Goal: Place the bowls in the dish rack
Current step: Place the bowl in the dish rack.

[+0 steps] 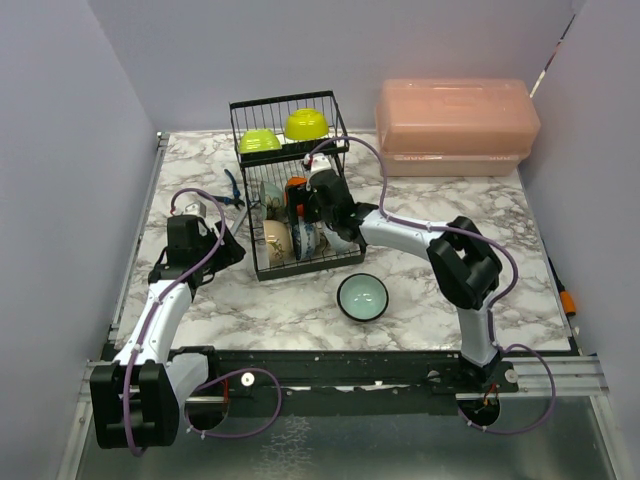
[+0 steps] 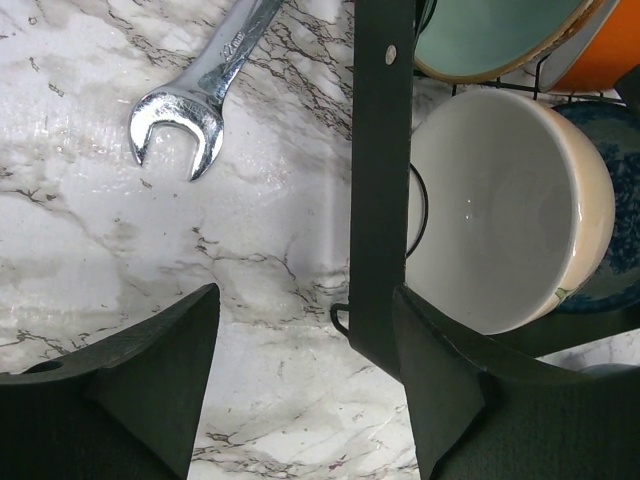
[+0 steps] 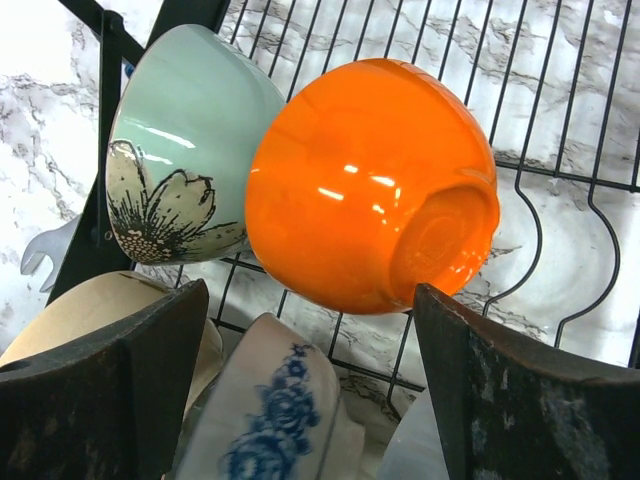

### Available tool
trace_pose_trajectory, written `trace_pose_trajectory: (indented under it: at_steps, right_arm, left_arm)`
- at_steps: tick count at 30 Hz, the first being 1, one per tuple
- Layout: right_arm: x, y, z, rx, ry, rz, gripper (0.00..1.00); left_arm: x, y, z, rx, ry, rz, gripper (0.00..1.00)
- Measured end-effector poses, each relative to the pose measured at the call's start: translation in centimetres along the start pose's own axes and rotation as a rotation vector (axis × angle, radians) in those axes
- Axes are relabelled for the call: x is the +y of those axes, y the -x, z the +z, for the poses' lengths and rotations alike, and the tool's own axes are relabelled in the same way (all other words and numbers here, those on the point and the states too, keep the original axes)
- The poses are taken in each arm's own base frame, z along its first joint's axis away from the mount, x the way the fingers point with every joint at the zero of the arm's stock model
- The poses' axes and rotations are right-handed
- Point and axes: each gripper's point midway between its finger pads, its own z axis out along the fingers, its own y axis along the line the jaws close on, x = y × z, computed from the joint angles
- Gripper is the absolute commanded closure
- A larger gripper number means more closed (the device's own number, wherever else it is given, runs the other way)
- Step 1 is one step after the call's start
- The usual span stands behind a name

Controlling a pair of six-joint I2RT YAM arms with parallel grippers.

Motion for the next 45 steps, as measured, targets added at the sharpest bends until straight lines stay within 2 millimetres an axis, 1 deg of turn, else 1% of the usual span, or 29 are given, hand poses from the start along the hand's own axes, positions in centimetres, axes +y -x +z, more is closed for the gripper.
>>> trace_pose_trajectory:
  at_steps: [2,6,8,13,16,18,21,24,29,32,33,37,39,41,43,45]
  right_arm:
    - [-0.2,0.0,-0.1,0.000,-0.013,0.002,0.13]
    - [-0.4,0.2,-0.3,-0.007,-0.043,0.005,0.03]
    - [-0.6,0.3,-0.6,-0.010,-0.055,0.008,0.01]
    - [-0.9,0.4,-1.6,-0.013,-0.063,0.033,0.00]
    - [-0.9,0.5,-2.4,-0.021,-0.032,0.072,0.01]
    - [-1.2,0.7,-2.6,-0.027,-0.019,0.090,0.02]
    - [-1.3,0.9,-3.5,-0.035,0.036,0.134,0.03]
    - [-1.5,1.1,-4.1,-0.030,0.083,0.183,0.06]
    - [-2.7,1.3,-4.6,-0.024,0.160,0.279,0.08]
    - [-3.6,1.2,-4.9,-0.013,0.185,0.325,0.10]
    - [-3.8,1.2,-5.0,-0.011,0.191,0.339,0.10]
    - [-4.0,1.3,-5.5,-0.003,0.227,0.380,0.13]
    - [-4.1,1.4,-5.7,-0.001,0.243,0.395,0.13]
    - [-4.2,1.5,-6.0,0.003,0.254,0.409,0.14]
    - [-4.4,1.6,-6.2,0.005,0.266,0.421,0.14]
    - [-4.5,1.6,-6.4,0.008,0.276,0.432,0.14]
  left_arm:
    - [0.0,0.0,0.0,0.000,0.000,0.000,0.29]
    - [0.0,0.0,0.0,0.000,0.000,0.000,0.29]
    - [0.0,0.0,0.0,0.000,-0.001,0.000,0.29]
    - [-0.1,0.0,0.0,0.001,-0.002,0.001,0.29]
    - [-0.2,-0.1,0.0,0.003,-0.005,0.002,0.29]
    - [-0.3,-0.1,0.0,0.003,-0.008,0.002,0.30]
    - [-0.6,-0.1,-0.2,0.002,-0.027,0.003,0.33]
    - [-1.4,0.5,-0.7,-0.025,-0.061,0.002,0.38]
    - [-3.6,2.7,-2.1,-0.115,-0.140,-0.002,0.44]
    - [-6.1,4.2,-2.8,-0.164,-0.210,0.012,0.48]
    - [-7.2,4.7,-3.0,-0.180,-0.242,0.021,0.50]
    - [-11.1,6.3,-3.6,-0.220,-0.340,0.052,0.55]
    - [-13.4,6.8,-3.2,-0.231,-0.380,0.069,0.57]
    - [-15.2,6.8,-2.5,-0.232,-0.401,0.081,0.59]
    - [-16.6,6.7,-1.7,-0.232,-0.407,0.093,0.59]
    - [-17.9,6.5,-0.4,-0.237,-0.392,0.100,0.59]
